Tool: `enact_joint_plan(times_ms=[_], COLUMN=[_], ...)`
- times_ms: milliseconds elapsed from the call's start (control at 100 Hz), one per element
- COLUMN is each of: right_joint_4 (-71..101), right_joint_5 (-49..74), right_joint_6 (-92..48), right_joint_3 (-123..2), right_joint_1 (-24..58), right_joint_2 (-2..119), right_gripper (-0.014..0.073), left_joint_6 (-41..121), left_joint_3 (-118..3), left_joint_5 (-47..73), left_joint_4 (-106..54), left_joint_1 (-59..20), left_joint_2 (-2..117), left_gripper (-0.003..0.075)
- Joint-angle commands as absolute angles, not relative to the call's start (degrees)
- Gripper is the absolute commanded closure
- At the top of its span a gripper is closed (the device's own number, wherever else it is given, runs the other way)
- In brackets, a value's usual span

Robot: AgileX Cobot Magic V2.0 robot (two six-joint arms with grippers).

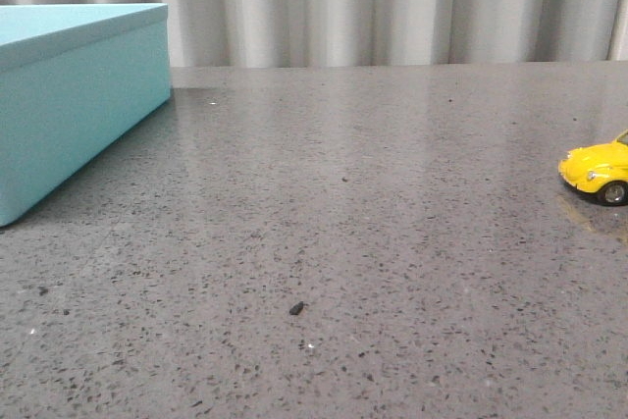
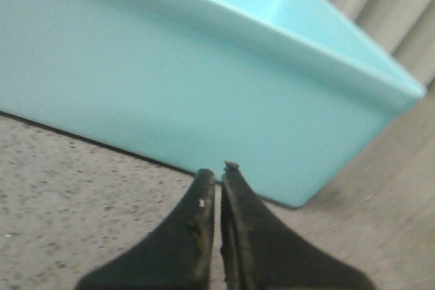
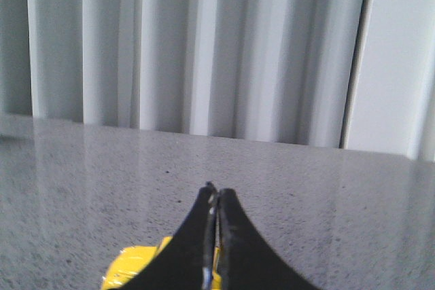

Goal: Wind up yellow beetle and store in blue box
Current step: 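Move the right gripper over the yellow toy beetle car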

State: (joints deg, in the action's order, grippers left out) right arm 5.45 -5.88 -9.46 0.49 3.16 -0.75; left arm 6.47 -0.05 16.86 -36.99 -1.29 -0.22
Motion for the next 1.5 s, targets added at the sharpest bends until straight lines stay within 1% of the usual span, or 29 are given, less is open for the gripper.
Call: enact_joint_plan(times_ms=[0, 120, 330, 810, 930, 1040, 1260, 1410, 1420, 1490], right_joint_4=[11.86, 21.9, 27.28, 27.63, 27.71, 27.71, 23.71, 18.08, 17.8, 15.61], right_joint_5=[-10.7, -10.7, -10.7, -10.7, -10.7, -10.7, -10.7, -10.7, 0.37, 2.49], right_joint_6=[-9.51, -9.51, -9.51, -9.51, -9.51, -9.51, -9.51, -9.51, -10.39, -10.39], right_joint_3=[1.94, 1.94, 1.5, -0.25, -0.65, -2.65, -6.41, -10.12, -10.47, -12.26], right_joint_1=[2.95, 2.95, 2.95, 2.95, 3.13, 3.13, 3.13, 3.13, 3.13, 3.13], right_joint_2=[-1.69, -1.69, -1.69, -1.69, -1.69, -1.31, 2.46, 4.59, 4.56, 5.53], right_gripper=[0.0646, 0.0646, 0.0646, 0.0646, 0.0646, 0.0646, 0.0646, 0.0646, 0.0646, 0.0645], left_joint_6=[6.03, 6.03, 6.03, 6.13, 7.57, 7.57, 7.57, 7.66, 7.66, 7.66], left_joint_3=[1.44, 1.44, 1.44, 0.13, -2.66, -7.48, -19.34, -26.07, -26.32, -28.4], left_joint_5=[9.5, 6.18, 5.95, 6.08, 6.23, 7.18, 13.01, 13.65, 13.65, 13.9], left_joint_4=[-51.19, -57.08, -60.1, -59.95, -55.26, -45.64, -24.36, -21.38, -21.38, -21.38], left_joint_1=[-1.22, -1.22, -1.22, -1.22, -1.22, -1.22, -1.22, -1.22, -1.22, -1.22], left_joint_2=[-2.03, -2.03, -2.03, -2.03, -1.66, 0.5, 10.48, 17.06, 17.55, 19.77], left_gripper=[0.0741, 0.0741, 0.0741, 0.0741, 0.0741, 0.0741, 0.0741, 0.0741, 0.0741, 0.0741])
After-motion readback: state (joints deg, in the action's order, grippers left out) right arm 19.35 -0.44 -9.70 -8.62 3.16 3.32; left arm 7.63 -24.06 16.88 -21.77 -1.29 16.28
